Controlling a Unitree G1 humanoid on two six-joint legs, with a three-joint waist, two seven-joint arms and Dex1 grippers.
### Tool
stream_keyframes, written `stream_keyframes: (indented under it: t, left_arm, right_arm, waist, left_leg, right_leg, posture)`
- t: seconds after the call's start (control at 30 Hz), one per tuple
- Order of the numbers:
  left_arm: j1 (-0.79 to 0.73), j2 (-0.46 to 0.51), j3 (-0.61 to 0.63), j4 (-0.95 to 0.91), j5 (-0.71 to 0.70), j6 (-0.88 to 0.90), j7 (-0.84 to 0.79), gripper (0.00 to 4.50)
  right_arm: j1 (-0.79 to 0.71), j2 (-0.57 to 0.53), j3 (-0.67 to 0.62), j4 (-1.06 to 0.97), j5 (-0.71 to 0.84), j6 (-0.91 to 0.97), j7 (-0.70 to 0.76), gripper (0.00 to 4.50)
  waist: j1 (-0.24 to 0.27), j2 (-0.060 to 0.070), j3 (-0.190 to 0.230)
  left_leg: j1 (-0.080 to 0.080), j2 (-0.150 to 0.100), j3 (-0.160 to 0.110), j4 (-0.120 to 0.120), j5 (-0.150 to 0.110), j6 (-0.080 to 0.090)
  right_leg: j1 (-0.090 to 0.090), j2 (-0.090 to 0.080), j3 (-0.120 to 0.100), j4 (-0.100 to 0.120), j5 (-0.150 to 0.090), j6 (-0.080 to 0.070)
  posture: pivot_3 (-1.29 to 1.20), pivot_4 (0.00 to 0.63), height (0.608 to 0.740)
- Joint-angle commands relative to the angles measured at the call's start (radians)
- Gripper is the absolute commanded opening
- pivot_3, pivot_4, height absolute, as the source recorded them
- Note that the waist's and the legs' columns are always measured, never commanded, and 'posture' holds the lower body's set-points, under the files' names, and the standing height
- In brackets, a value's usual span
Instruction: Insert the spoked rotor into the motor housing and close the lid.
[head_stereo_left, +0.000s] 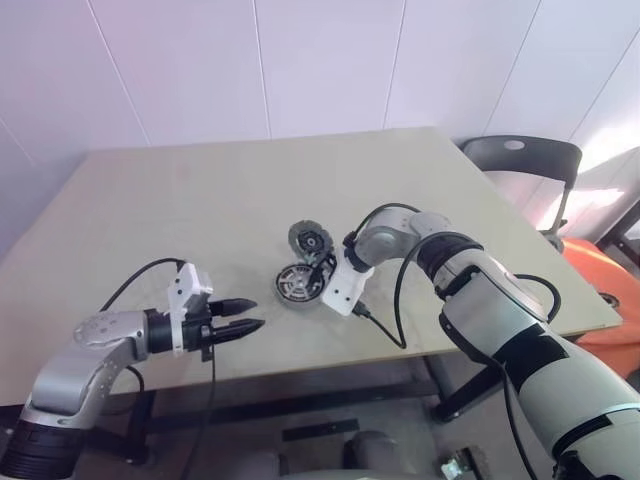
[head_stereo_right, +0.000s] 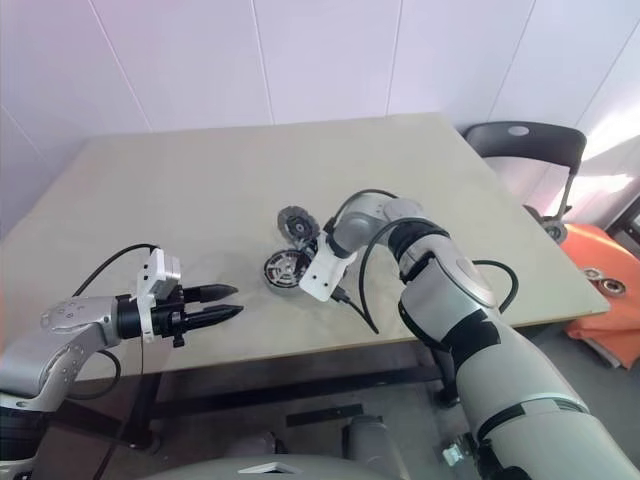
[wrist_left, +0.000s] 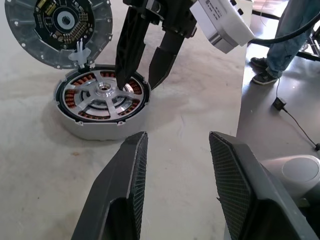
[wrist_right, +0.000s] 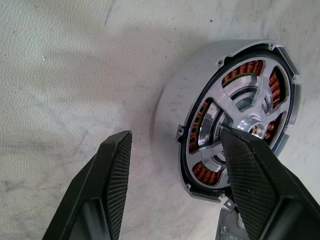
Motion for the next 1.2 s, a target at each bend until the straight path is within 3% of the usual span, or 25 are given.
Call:
stream_keyframes:
  t: [0.03,0.2,0.23,0.3,0.5,0.8,1.0,1.1,1.2]
  left_arm:
    - [-0.002,0.005,0.026,-0.032,-0.017,0.003,0.005,2.11]
    - [-0.005,0.005,0.026,-0.028,-0.019,0.006,0.007,2.11]
    - [-0.006,0.004,0.026,-0.028,-0.019,0.007,0.007,2.11]
    - [-0.010,0.002,0.024,-0.025,-0.018,0.007,0.008,2.11]
    - [-0.020,0.000,0.022,-0.022,-0.019,0.011,0.009,2.11]
    - [-0.021,-0.001,0.023,-0.020,-0.022,0.012,0.014,2.11]
    - [-0.029,-0.006,0.020,-0.009,-0.019,0.005,0.013,2.11]
    - [-0.036,-0.009,0.018,-0.001,-0.015,0.002,0.013,2.11]
    - [-0.048,-0.015,0.009,0.010,-0.009,-0.001,0.013,2.11]
  right_arm:
    - [-0.012,-0.005,-0.002,0.003,0.004,-0.011,0.014,2.92]
    - [-0.019,-0.004,-0.026,0.002,0.043,-0.033,0.067,2.92]
    - [-0.019,-0.001,-0.035,0.001,0.057,-0.033,0.083,2.75]
    - [-0.016,0.000,-0.037,-0.001,0.061,-0.030,0.087,2.32]
    - [-0.007,-0.005,-0.030,-0.005,0.061,-0.023,0.082,0.37]
    - [-0.014,0.007,-0.036,-0.010,0.070,-0.025,0.067,0.37]
    - [-0.023,0.010,-0.068,-0.005,0.116,0.003,0.161,0.37]
    - [-0.036,0.020,-0.127,-0.002,0.195,0.101,0.319,0.37]
    - [-0.042,0.037,-0.212,-0.004,0.297,0.325,0.546,0.37]
  waist:
    - [0.000,0.000,0.000]
    - [0.001,0.000,0.000]
    - [0.000,0.000,0.000]
    - [0.000,0.000,0.000]
    - [-0.001,-0.001,0.000]
    - [-0.003,0.000,0.000]
    - [-0.002,0.000,0.000]
    - [0.000,0.000,0.000]
    - [0.003,0.000,0.000]
  left_leg:
    - [0.000,0.000,0.000,0.000,0.000,0.000]
    - [0.000,0.000,0.000,0.000,0.000,0.000]
    - [0.000,0.000,0.000,0.000,0.000,0.000]
    - [0.000,0.000,0.000,0.000,0.000,0.000]
    - [0.001,0.000,0.000,0.000,0.000,0.000]
    - [0.001,0.001,0.000,0.000,0.000,0.000]
    - [0.001,0.001,0.000,-0.001,0.000,0.000]
    - [0.000,0.001,0.000,-0.001,0.000,0.000]
    - [0.000,0.001,0.000,-0.001,0.000,0.000]
  right_leg:
    - [0.000,0.000,0.000,0.000,0.000,0.000]
    - [0.000,0.000,0.000,0.000,0.000,0.000]
    - [0.000,0.000,0.000,-0.001,0.000,0.000]
    - [0.000,0.000,0.000,-0.001,0.000,0.000]
    - [0.001,0.000,0.000,-0.001,0.000,0.000]
    - [0.001,0.000,0.000,-0.001,0.000,0.000]
    - [0.001,0.000,0.000,-0.001,0.000,0.000]
    - [0.001,0.000,0.000,-0.002,0.000,0.000]
    - [0.000,0.000,-0.001,-0.002,0.000,0.001]
  posture:
    - [0.00,0.000,0.740]
    - [0.00,0.000,0.740]
    - [0.00,0.000,0.740]
    - [0.00,0.000,0.740]
    - [0.00,0.000,0.740]
    - [0.00,0.000,0.740]
    - [0.00,0.000,0.740]
    - [0.00,0.000,0.740]
    - [0.00,0.000,0.740]
